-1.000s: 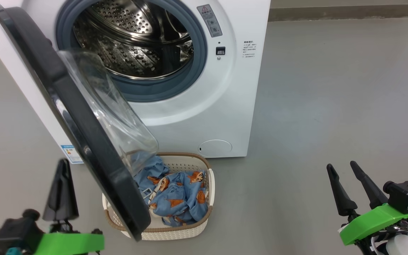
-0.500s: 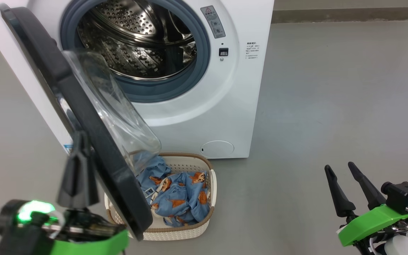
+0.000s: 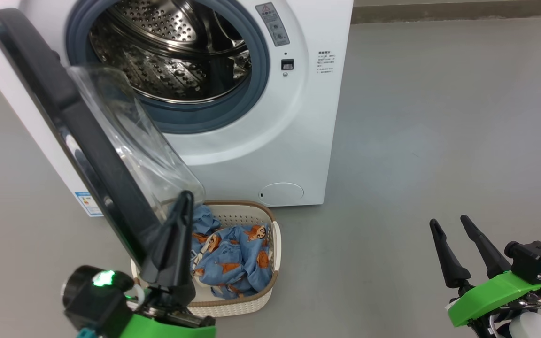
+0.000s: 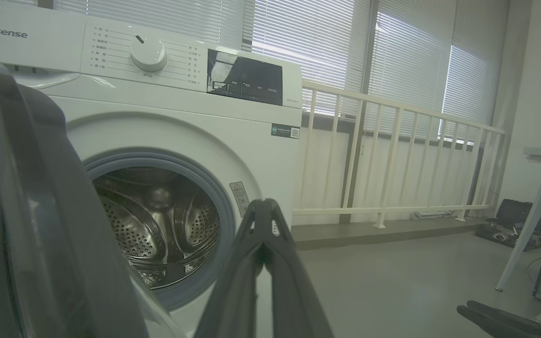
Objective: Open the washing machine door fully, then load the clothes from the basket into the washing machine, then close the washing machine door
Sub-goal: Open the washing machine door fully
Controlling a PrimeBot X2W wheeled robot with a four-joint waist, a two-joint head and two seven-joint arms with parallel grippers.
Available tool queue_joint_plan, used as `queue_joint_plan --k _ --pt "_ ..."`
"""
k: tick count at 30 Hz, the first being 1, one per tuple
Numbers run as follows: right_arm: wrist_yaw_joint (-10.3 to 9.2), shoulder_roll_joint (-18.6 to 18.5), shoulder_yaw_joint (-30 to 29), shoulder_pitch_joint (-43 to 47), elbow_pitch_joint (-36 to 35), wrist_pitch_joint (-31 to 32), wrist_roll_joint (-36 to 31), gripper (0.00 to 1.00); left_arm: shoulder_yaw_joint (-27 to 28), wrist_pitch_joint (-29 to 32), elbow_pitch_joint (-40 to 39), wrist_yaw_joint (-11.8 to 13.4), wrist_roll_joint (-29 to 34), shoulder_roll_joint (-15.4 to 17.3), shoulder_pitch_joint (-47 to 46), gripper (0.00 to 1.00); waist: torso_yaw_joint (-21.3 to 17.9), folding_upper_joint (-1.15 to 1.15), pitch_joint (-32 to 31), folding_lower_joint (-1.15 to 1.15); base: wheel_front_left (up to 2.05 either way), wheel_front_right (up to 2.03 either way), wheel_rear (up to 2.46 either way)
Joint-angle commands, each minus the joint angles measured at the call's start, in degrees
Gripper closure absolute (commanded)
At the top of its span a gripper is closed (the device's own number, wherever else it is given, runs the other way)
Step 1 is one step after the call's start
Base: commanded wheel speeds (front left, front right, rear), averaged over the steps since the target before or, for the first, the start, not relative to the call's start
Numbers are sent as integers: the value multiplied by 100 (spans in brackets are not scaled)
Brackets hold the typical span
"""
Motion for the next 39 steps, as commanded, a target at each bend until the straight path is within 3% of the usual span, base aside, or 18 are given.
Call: queue_joint_plan --k 1,8,21,39 --pt "32 -91 103 -173 -114 -71 51 0 104 65 -56 -35 -70 58 -61 100 -29 0 23 0 0 0 0" --pt "32 -82 62 -210 -126 -71 55 0 -67 274 384 -65 -244 91 -31 100 -75 0 116 0 0 0 0" --pt "32 -17 4 -223 -102 -71 54 0 12 88 1462 20 -468 79 -142 100 -58 0 158 0 0 0 0" --pt "32 26 12 -213 -63 -71 83 0 336 -106 1974 245 -699 178 -217 100 133 0 113 0 0 0 0"
